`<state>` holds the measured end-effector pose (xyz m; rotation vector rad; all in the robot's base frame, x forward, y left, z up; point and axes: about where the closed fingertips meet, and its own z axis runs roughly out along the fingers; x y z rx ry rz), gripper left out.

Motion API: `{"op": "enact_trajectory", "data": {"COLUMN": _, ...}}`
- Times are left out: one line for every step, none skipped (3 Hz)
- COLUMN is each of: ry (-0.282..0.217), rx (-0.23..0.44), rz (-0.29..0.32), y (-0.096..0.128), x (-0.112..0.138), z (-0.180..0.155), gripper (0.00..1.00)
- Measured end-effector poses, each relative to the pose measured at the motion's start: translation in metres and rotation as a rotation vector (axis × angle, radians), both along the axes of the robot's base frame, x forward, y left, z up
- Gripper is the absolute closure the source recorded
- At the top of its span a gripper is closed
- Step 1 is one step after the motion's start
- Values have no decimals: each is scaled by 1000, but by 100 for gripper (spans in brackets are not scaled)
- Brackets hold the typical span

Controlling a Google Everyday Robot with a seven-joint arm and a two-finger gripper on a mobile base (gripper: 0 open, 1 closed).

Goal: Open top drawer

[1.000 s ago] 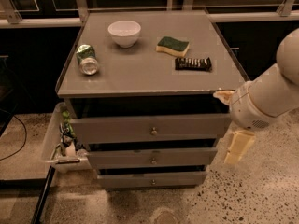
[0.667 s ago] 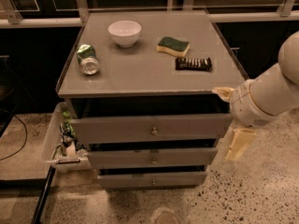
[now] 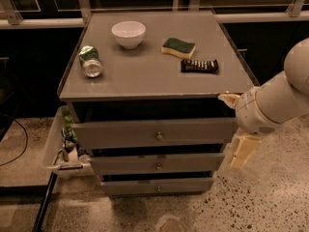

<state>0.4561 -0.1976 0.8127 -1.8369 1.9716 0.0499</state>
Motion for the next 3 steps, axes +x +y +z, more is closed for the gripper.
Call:
{"op": "enact_trajectory", "data": {"ry": 8, "rx": 5, "rz": -29, "y": -8, "x": 13, "z": -45, "gripper": 0}}
{"op": "enact_trajectory", "data": {"ry": -28, "rx": 8, "rz": -24, "y": -16, "x": 39, "z": -89, "gripper": 0}}
{"op": "enact_trajectory", "data": {"ry": -60, "rx": 30, "rz": 15, "y": -22, "x": 67, "z": -126, "gripper": 0}}
